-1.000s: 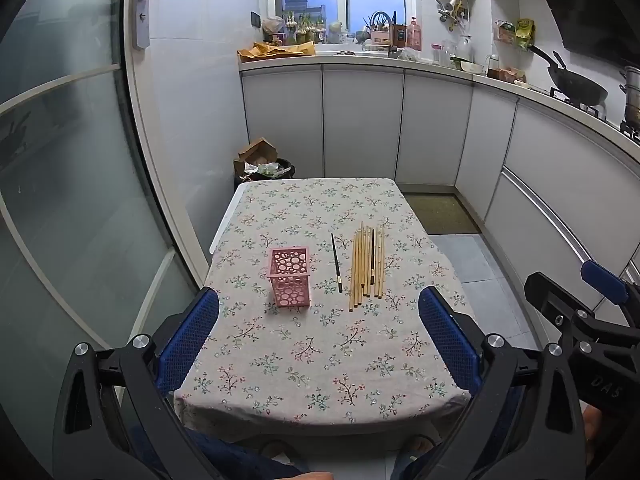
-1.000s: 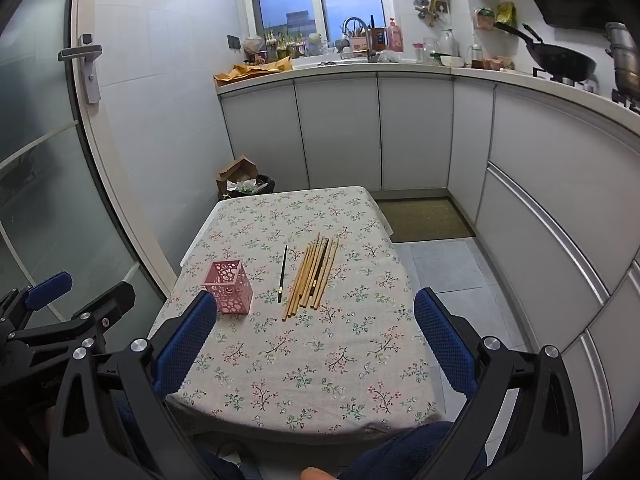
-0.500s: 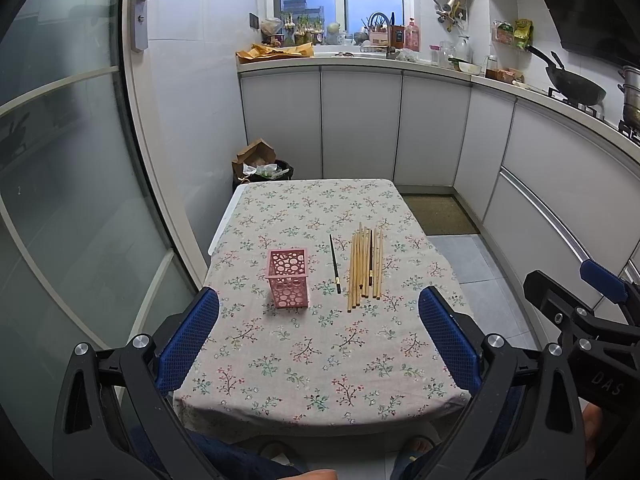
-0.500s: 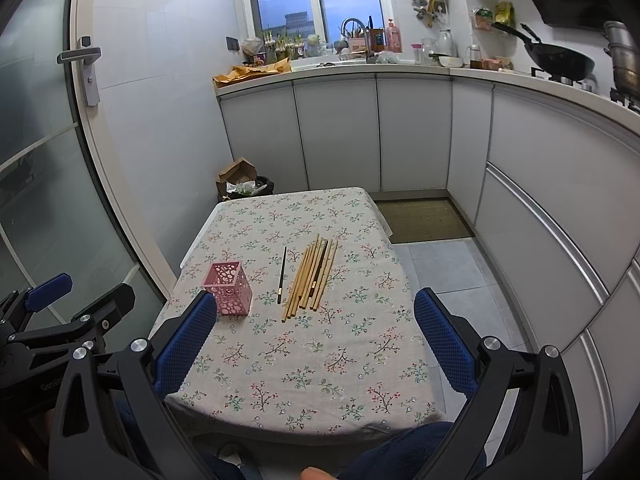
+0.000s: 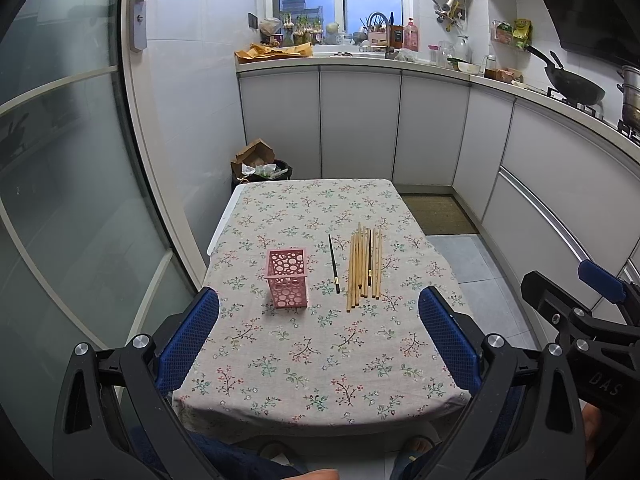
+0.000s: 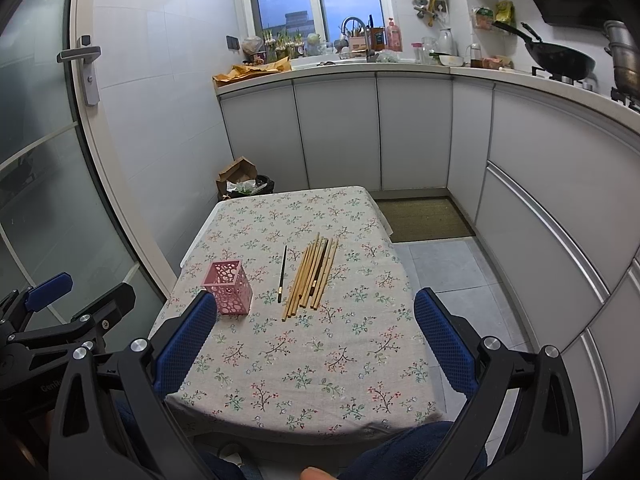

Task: Organize utensils

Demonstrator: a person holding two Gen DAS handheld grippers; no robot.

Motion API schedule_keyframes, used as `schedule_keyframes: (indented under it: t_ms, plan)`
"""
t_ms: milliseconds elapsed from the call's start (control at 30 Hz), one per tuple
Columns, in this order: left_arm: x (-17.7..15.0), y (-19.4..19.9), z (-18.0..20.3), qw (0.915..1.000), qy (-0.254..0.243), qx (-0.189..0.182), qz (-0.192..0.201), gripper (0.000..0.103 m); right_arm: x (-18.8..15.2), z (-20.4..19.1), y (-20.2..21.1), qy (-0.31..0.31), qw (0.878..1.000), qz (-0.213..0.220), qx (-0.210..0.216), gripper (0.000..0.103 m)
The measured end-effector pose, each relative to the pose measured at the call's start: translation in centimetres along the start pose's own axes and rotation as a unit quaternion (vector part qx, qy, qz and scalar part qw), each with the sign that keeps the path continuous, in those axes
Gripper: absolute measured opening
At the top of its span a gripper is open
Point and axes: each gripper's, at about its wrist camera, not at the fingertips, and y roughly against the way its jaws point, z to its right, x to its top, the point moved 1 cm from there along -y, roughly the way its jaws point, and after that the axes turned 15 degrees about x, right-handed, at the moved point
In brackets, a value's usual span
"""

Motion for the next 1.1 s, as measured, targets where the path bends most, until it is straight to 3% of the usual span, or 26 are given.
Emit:
schedule_keyframes:
  t_ms: [1100]
  plan:
    - [0.28, 0.65, 0.39, 1.0, -0.001, -0.002, 0.002, 0.096, -0.15, -0.08, -0.38, -0.001, 1.0, 0.0, 0.001, 0.096]
